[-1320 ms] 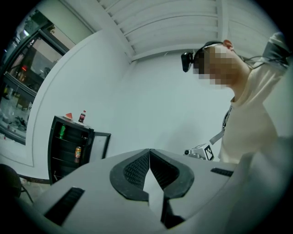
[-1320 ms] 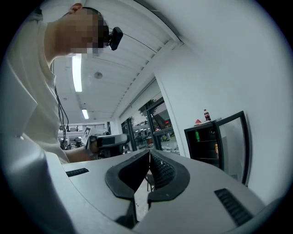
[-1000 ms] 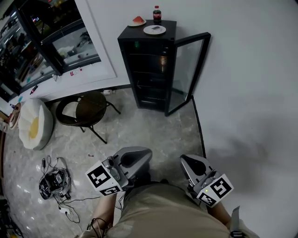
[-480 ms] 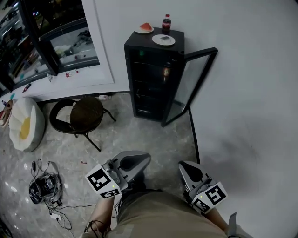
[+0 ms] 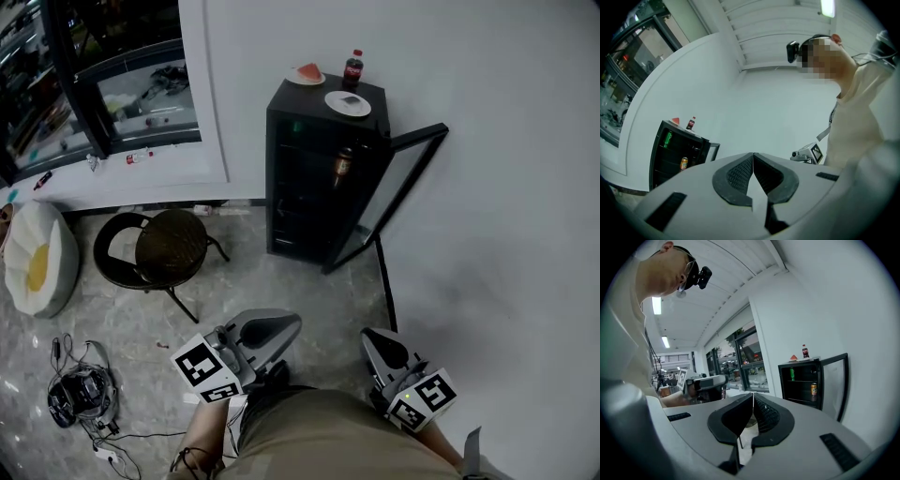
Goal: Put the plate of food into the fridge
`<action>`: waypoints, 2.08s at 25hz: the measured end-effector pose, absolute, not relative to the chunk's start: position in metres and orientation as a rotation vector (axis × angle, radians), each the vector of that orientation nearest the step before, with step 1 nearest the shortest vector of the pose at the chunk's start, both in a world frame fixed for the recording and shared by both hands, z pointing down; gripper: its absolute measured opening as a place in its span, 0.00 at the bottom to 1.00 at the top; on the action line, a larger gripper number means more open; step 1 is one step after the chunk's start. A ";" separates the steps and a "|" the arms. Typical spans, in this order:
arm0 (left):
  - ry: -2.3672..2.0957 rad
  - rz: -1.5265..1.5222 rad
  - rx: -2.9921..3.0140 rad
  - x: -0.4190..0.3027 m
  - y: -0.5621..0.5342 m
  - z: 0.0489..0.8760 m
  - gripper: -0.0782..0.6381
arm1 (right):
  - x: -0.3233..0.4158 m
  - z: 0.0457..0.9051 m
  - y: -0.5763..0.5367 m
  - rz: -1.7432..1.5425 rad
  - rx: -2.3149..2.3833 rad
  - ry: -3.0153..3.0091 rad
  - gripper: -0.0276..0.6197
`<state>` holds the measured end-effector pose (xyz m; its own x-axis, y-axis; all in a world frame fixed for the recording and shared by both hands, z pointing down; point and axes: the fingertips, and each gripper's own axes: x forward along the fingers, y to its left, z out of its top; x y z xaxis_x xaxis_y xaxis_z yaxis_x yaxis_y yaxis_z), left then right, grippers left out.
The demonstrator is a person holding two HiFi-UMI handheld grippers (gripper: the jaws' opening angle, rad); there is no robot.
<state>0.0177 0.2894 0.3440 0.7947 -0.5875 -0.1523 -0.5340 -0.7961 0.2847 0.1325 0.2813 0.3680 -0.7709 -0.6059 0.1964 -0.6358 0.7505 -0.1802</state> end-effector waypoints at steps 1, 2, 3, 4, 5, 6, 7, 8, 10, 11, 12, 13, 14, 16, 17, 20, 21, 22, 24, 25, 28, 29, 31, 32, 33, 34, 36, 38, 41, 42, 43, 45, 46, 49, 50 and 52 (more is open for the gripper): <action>-0.867 -0.349 2.759 0.012 0.287 0.344 0.12 | 0.127 0.368 0.278 0.354 1.010 -2.817 0.08; -0.857 -0.355 2.760 0.006 0.286 0.345 0.12 | 0.122 0.368 0.276 0.351 1.014 -2.813 0.08; -0.846 -0.360 2.759 0.001 0.285 0.346 0.12 | 0.116 0.368 0.273 0.349 1.016 -2.809 0.08; -0.838 -0.361 2.759 -0.005 0.284 0.347 0.12 | 0.110 0.369 0.271 0.347 1.013 -2.806 0.08; -0.835 -0.359 2.758 -0.011 0.283 0.349 0.12 | 0.104 0.369 0.269 0.341 1.007 -2.803 0.08; -0.837 -0.354 2.756 -0.017 0.281 0.351 0.12 | 0.098 0.370 0.267 0.331 0.999 -2.800 0.08; -0.842 -0.352 2.752 -0.022 0.279 0.353 0.12 | 0.092 0.370 0.266 0.318 0.992 -2.797 0.08; -0.847 -0.355 2.748 -0.027 0.278 0.354 0.12 | 0.088 0.369 0.264 0.304 0.988 -2.794 0.08; -0.855 -0.369 2.737 -0.035 0.278 0.355 0.12 | 0.082 0.369 0.263 0.288 0.981 -2.789 0.08; -0.860 -0.374 2.731 -0.038 0.278 0.357 0.12 | 0.079 0.370 0.262 0.290 0.973 -2.788 0.08; -0.866 -0.377 2.725 -0.041 0.277 0.358 0.12 | 0.075 0.371 0.261 0.297 0.958 -2.787 0.08; -0.872 -0.378 2.720 -0.043 0.276 0.358 0.12 | 0.071 0.372 0.260 0.306 0.942 -2.785 0.08; -0.877 -0.379 2.716 -0.044 0.275 0.359 0.12 | 0.068 0.373 0.259 0.310 0.926 -2.784 0.08; -0.885 -0.379 2.708 -0.046 0.272 0.360 0.12 | 0.063 0.373 0.256 0.311 0.900 -2.786 0.08; -0.893 -0.377 2.704 -0.048 0.271 0.361 0.12 | 0.062 0.374 0.253 0.312 0.890 -2.788 0.08; -0.931 -0.363 2.692 -0.050 0.265 0.362 0.12 | 0.059 0.376 0.244 0.327 0.859 -2.802 0.08; -0.944 -0.358 2.689 -0.050 0.263 0.362 0.12 | 0.058 0.376 0.241 0.330 0.847 -2.813 0.08; -0.957 -0.351 2.686 -0.051 0.261 0.362 0.12 | 0.057 0.375 0.238 0.331 0.833 -2.826 0.08; -0.980 -0.341 2.682 -0.049 0.257 0.362 0.12 | 0.054 0.374 0.233 0.328 0.799 -2.858 0.08; -0.990 -0.338 2.680 -0.048 0.255 0.361 0.12 | 0.054 0.373 0.230 0.330 0.782 -2.870 0.08; -1.013 -0.320 2.677 -0.040 0.245 0.358 0.12 | 0.057 0.374 0.217 0.358 0.745 -2.889 0.08; -1.022 -0.307 2.677 -0.037 0.241 0.357 0.12 | 0.059 0.374 0.212 0.366 0.737 -2.894 0.08; -1.038 -0.286 2.675 -0.031 0.231 0.357 0.12 | 0.065 0.376 0.201 0.380 0.722 -2.899 0.08; -1.043 -0.279 2.673 -0.027 0.226 0.356 0.12 | 0.068 0.376 0.196 0.389 0.716 -2.902 0.08; -1.046 -0.274 2.672 -0.023 0.221 0.356 0.12 | 0.072 0.377 0.190 0.399 0.711 -2.905 0.08; -1.047 -0.267 2.672 -0.018 0.216 0.355 0.12 | 0.076 0.378 0.184 0.412 0.707 -2.909 0.08; -1.050 -0.246 2.676 -0.009 0.205 0.354 0.12 | 0.083 0.379 0.171 0.436 0.702 -2.918 0.08; -1.056 -0.223 2.683 -0.001 0.192 0.351 0.12 | 0.091 0.378 0.158 0.446 0.699 -2.930 0.08; -1.064 -0.201 2.696 0.012 0.171 0.346 0.12 | 0.103 0.379 0.140 0.449 0.691 -2.937 0.08; -1.065 -0.195 2.701 0.018 0.164 0.345 0.12 | 0.108 0.380 0.134 0.452 0.690 -2.936 0.08; -1.064 -0.189 2.706 0.024 0.157 0.343 0.12 | 0.113 0.382 0.128 0.457 0.691 -2.935 0.08; -1.067 -0.171 2.711 0.034 0.147 0.342 0.12 | 0.123 0.385 0.116 0.465 0.692 -2.937 0.08; -1.073 -0.161 2.709 0.038 0.142 0.343 0.12 | 0.127 0.386 0.111 0.469 0.688 -2.938 0.08; -1.108 -0.135 2.697 0.046 0.131 0.344 0.12 | 0.135 0.388 0.098 0.486 0.655 -2.948 0.08; -1.120 -0.128 2.691 0.049 0.128 0.344 0.12 | 0.138 0.388 0.093 0.493 0.643 -2.953 0.08; -1.145 -0.113 2.680 0.054 0.121 0.344 0.12 | 0.143 0.387 0.084 0.511 0.617 -2.968 0.08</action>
<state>0.0542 0.1210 0.3438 0.6926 -0.7211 0.0173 -0.7039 -0.6703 0.2350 0.1427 0.0840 0.3869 -0.9172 -0.3761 0.1317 -0.3985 0.8643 -0.3069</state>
